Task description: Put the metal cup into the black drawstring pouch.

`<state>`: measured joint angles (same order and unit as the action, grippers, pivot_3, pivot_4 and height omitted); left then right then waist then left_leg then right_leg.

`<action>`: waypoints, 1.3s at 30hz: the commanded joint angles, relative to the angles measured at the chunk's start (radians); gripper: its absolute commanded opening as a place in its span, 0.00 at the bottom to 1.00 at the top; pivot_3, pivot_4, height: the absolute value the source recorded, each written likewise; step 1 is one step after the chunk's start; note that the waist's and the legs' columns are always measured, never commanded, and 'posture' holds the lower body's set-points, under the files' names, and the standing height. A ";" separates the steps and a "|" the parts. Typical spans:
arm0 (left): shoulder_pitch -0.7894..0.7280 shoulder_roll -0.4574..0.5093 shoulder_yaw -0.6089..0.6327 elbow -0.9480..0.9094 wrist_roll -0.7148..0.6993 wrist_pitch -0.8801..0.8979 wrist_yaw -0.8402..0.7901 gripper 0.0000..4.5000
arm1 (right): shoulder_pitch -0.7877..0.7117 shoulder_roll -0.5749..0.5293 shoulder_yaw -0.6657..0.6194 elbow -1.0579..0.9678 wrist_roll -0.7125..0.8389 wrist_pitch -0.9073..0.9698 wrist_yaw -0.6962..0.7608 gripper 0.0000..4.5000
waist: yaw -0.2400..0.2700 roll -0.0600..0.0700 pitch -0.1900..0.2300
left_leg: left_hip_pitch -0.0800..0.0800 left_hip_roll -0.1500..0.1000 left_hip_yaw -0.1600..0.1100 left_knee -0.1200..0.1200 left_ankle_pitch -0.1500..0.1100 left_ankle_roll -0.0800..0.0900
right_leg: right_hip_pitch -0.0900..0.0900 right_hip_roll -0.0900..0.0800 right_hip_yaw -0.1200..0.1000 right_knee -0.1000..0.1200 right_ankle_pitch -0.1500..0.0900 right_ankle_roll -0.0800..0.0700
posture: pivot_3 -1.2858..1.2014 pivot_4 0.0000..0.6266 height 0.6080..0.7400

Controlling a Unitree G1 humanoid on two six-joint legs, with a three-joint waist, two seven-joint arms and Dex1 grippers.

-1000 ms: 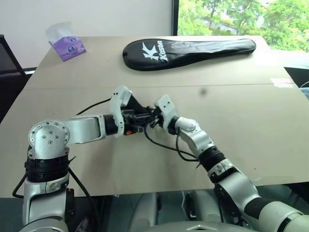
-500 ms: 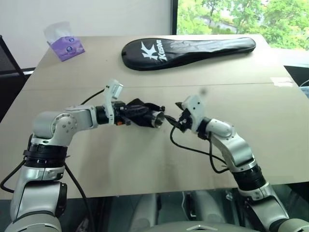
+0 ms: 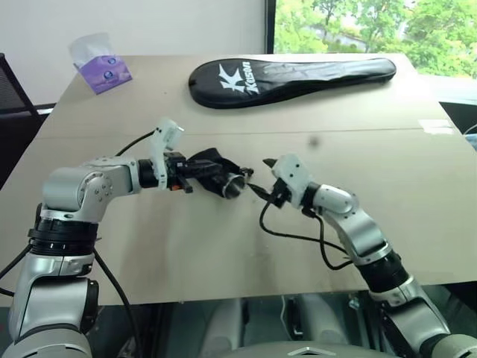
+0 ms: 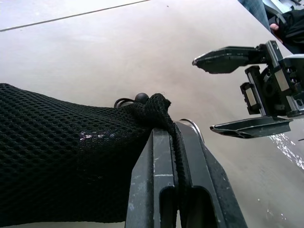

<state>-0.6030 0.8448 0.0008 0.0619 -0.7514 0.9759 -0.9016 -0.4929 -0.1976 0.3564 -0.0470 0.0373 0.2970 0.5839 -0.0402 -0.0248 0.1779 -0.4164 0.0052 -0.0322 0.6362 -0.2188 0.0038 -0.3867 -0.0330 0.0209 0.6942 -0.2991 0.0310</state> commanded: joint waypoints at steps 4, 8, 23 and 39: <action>-0.007 -0.009 0.051 -0.041 0.010 -0.004 -0.001 0.00 | -0.074 0.033 0.039 0.091 -0.034 -0.093 0.036 0.14 | 0.000 0.000 0.000 | 0.000 0.000 0.000 0.000 0.000 0.000 | 0.000 0.000 0.000 0.000 0.000 0.000 | 0.52 0.24 1.00; -0.007 -0.014 0.058 -0.049 0.013 0.003 0.002 0.00 | -0.092 0.037 0.056 0.137 -0.066 -0.135 0.048 0.05 | 0.000 0.000 0.000 | 0.000 0.000 0.000 0.000 0.000 0.000 | 0.000 0.000 0.000 0.000 0.000 0.000 | 0.52 0.24 1.00; 0.000 -0.022 0.081 -0.072 0.015 0.028 0.011 0.00 | -0.085 0.012 0.030 0.108 -0.061 -0.128 0.116 0.50 | 0.000 0.000 0.000 | 0.000 0.000 0.000 0.000 0.002 -0.003 | 0.000 0.000 0.000 0.001 0.000 0.000 | 0.52 0.24 1.00; 0.012 -0.022 0.085 -0.099 0.020 0.038 0.014 0.00 | -0.134 0.077 0.033 0.178 -0.033 -0.096 0.132 0.32 | 0.000 0.000 0.000 | 0.000 0.000 0.000 0.001 0.002 -0.004 | 0.000 0.000 0.000 0.001 0.000 0.000 | 0.52 0.24 1.00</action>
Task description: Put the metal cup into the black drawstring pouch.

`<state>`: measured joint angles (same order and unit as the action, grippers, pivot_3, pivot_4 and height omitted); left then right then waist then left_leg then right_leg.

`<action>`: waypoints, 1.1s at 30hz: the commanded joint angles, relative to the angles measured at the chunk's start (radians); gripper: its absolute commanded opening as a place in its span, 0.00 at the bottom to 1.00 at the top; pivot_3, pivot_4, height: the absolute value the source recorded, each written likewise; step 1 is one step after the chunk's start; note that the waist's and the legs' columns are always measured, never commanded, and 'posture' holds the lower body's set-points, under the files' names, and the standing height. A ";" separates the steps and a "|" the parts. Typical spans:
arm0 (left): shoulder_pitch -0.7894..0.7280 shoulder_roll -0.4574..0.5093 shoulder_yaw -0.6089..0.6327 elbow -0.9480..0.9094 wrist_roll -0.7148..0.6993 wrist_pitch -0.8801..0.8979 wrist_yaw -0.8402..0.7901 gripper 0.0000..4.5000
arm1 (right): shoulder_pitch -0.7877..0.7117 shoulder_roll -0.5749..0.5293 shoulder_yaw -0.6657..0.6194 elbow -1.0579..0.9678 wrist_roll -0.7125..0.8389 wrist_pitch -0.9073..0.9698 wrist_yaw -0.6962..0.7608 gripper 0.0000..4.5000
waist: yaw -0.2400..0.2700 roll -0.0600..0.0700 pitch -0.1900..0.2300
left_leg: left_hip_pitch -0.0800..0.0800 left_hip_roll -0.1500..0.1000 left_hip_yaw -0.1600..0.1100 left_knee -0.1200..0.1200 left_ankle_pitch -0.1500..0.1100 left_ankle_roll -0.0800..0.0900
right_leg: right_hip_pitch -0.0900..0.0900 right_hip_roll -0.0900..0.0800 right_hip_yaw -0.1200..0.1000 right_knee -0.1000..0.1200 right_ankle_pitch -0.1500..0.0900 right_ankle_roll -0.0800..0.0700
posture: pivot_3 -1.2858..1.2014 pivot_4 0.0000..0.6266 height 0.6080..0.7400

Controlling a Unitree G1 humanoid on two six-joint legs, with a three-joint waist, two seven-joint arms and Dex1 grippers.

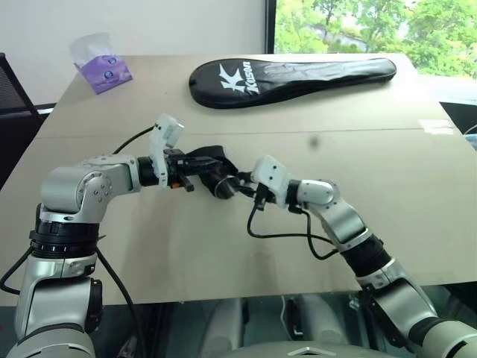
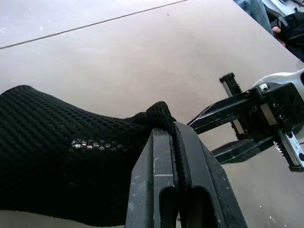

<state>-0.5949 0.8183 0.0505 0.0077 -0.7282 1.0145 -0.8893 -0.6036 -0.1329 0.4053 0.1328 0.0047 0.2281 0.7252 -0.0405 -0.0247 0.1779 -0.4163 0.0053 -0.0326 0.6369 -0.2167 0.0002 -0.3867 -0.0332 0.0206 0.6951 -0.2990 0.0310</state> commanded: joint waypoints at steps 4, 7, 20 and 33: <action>0.010 0.004 0.040 -0.053 -0.005 0.005 0.005 0.00 | -0.036 0.012 -0.012 0.019 -0.006 -0.038 -0.009 0.32 | 0.000 0.000 0.000 | 0.000 0.000 0.000 0.000 0.000 0.000 | 0.000 0.000 0.000 0.000 0.000 0.000 | 0.52 0.24 1.00; 0.016 0.003 0.047 -0.065 -0.009 0.010 0.010 0.00 | -0.041 0.017 -0.011 0.032 -0.008 -0.044 -0.011 0.19 | -0.001 0.000 0.000 | 0.000 0.000 0.000 0.000 0.000 0.000 | 0.000 0.000 0.000 0.000 0.000 0.000 | 0.52 0.24 1.00; 0.092 0.004 0.125 -0.204 -0.107 0.124 0.038 0.00 | -0.088 0.157 -0.100 0.153 0.047 0.022 -0.110 0.01 | -0.001 0.000 0.000 | 0.000 0.000 0.000 0.000 0.000 0.000 | 0.000 0.000 0.000 0.000 0.000 0.000 | 0.52 0.24 1.00; 0.152 -0.071 0.211 -0.253 -0.154 0.180 0.189 0.00 | -0.116 0.184 -0.083 0.199 0.045 0.008 -0.051 0.12 | -0.001 0.000 0.000 | 0.000 0.000 0.000 0.000 0.000 0.000 | 0.000 -0.001 0.001 0.001 0.000 0.000 | 0.52 0.24 1.00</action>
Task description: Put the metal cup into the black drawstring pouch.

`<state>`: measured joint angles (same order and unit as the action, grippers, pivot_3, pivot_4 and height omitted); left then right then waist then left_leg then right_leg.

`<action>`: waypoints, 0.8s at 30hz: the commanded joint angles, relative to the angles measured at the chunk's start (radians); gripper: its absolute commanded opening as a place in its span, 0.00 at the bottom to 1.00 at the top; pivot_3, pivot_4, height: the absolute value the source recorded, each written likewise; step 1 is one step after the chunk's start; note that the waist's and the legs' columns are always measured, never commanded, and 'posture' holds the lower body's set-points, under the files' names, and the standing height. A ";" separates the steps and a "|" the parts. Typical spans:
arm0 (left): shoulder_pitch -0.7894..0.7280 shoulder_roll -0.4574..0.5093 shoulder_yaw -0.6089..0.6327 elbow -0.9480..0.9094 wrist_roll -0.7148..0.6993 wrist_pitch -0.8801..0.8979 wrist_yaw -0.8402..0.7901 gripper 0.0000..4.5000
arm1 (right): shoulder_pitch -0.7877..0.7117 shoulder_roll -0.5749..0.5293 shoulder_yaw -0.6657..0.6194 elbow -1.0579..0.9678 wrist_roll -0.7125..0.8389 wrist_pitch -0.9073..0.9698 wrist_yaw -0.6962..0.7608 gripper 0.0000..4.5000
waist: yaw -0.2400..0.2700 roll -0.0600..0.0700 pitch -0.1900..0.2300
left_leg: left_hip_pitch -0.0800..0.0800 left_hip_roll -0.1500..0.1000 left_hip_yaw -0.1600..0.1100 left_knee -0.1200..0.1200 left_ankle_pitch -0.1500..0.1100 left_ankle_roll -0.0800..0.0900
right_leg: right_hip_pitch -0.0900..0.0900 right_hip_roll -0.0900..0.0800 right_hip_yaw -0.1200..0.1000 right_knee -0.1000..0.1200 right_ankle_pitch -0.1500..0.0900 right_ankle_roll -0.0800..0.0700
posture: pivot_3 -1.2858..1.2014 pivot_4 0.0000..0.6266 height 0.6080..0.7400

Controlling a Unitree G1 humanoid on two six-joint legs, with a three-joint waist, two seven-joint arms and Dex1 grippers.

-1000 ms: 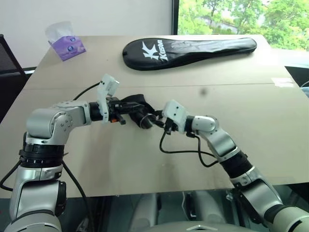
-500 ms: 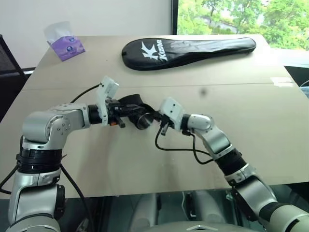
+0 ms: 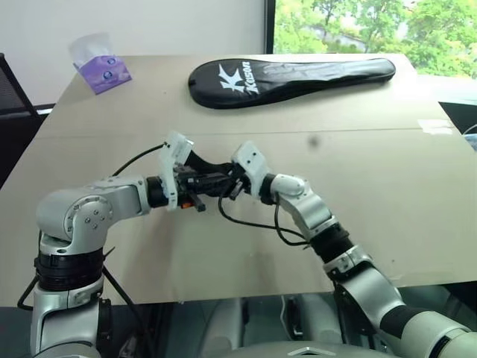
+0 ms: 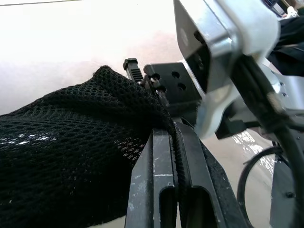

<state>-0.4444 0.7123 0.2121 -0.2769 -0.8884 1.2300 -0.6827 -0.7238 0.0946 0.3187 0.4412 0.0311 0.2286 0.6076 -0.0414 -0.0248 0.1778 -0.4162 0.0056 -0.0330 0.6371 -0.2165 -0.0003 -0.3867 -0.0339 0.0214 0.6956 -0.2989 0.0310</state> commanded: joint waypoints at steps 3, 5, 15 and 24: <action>-0.008 0.084 0.039 0.114 0.061 -0.097 -0.058 0.00 | 0.071 -0.141 -0.001 -0.327 0.061 0.084 0.131 0.38 | 0.002 0.000 0.000 | 0.000 0.000 0.000 0.000 0.000 0.000 | 0.000 0.000 -0.001 0.000 0.000 0.000 | 0.52 0.24 1.00; -0.019 0.110 0.024 0.164 0.093 -0.141 -0.088 0.00 | 0.133 -0.217 -0.014 -0.530 0.171 0.210 0.214 0.38 | 0.005 0.000 0.000 | 0.000 0.000 -0.001 0.000 0.000 0.000 | 0.000 0.000 -0.001 -0.001 0.000 0.000 | 0.52 0.24 1.00; -0.022 0.184 0.041 0.226 0.124 -0.219 -0.219 0.00 | 0.157 -0.274 0.033 -0.296 0.008 0.010 0.036 0.77 | -0.001 0.000 0.000 | 0.001 0.000 0.001 0.000 -0.002 0.004 | 0.000 0.000 -0.001 0.000 0.000 0.000 | 0.52 0.24 1.00; 0.024 0.214 0.069 0.178 0.126 -0.213 -0.217 0.00 | -0.031 -0.032 -0.028 0.208 0.003 -0.268 -0.027 0.77 | -0.004 0.000 0.001 | 0.000 0.001 0.002 -0.001 0.000 -0.001 | -0.001 0.001 0.001 -0.001 0.000 0.000 | 0.52 0.24 1.00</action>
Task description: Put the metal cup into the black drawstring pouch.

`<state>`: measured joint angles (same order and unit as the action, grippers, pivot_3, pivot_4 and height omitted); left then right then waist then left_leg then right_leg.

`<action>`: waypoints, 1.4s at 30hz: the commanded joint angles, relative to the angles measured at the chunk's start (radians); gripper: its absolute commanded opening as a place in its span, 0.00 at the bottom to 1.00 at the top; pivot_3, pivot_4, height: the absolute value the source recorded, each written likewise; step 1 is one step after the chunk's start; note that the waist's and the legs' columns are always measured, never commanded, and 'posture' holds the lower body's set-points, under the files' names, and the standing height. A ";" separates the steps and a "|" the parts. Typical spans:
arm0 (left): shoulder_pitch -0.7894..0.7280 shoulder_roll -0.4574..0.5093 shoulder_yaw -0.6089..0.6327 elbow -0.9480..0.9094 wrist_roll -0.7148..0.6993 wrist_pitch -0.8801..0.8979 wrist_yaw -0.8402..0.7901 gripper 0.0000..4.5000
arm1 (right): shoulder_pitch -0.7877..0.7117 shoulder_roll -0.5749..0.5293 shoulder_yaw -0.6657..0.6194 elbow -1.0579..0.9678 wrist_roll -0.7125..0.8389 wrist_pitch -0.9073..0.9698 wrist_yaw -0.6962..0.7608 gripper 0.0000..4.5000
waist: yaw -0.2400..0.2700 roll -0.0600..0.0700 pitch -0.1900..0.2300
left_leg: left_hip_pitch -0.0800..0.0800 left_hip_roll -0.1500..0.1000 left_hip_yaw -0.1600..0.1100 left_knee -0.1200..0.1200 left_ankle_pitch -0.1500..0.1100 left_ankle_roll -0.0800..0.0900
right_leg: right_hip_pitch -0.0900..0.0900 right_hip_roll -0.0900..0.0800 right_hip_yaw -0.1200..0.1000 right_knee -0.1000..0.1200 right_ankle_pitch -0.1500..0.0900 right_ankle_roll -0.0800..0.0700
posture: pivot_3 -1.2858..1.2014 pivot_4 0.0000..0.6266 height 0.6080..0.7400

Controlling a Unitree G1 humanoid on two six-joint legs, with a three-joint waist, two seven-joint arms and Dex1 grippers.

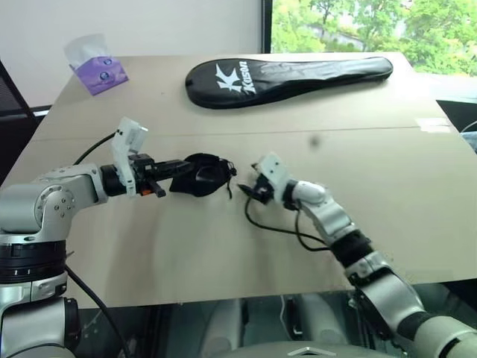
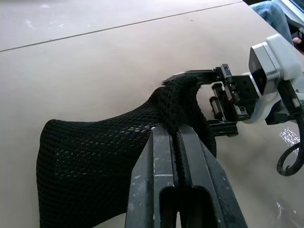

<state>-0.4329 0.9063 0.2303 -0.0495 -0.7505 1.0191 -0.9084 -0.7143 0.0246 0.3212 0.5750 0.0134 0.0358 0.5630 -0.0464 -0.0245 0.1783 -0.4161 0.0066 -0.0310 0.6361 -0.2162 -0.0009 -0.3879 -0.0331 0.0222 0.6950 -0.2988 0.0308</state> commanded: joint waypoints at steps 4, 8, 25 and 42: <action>0.040 0.018 0.084 -0.082 -0.025 0.012 0.029 0.00 | -0.072 0.082 -0.051 0.144 0.035 -0.103 0.051 0.77 | 0.005 0.000 0.000 | 0.000 0.000 0.000 0.000 0.000 0.000 | 0.000 -0.001 0.000 0.000 0.000 0.000 | 0.52 0.24 1.00; 0.068 0.010 0.109 -0.106 -0.026 0.016 0.047 0.00 | -0.100 0.102 -0.060 0.222 0.017 -0.137 0.045 0.72 | 0.004 0.000 0.000 | 0.000 0.000 -0.001 0.000 0.000 0.000 | 0.000 -0.001 0.000 0.001 0.000 0.000 | 0.52 0.24 1.00; 0.125 -0.156 0.166 -0.270 -0.096 -0.059 0.174 0.13 | -0.027 -0.146 -0.162 -0.184 -0.095 -0.080 -0.142 0.00 | 0.006 0.000 0.000 | 0.000 0.000 -0.001 0.000 0.000 0.000 | 0.000 -0.002 0.002 0.001 0.000 0.000 | 0.52 0.24 1.00; -0.275 -0.440 -0.216 -0.112 0.103 -0.286 0.225 0.48 | -0.022 -0.360 -0.103 -0.838 -0.236 0.333 -0.056 0.00 | 0.011 0.000 0.000 | -0.001 -0.001 0.000 0.001 0.000 0.000 | 0.001 0.000 0.000 0.001 0.000 0.000 | 0.52 0.24 1.00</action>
<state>-0.6830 0.4735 0.0444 -0.1789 -0.6863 0.7908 -0.6574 -0.7160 -0.3259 0.2160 -0.1943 -0.2128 0.3561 0.4981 -0.0350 -0.0248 0.1782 -0.4168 0.0051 -0.0318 0.6375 -0.2163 -0.0004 -0.3867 -0.0319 0.0213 0.6954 -0.2987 0.0311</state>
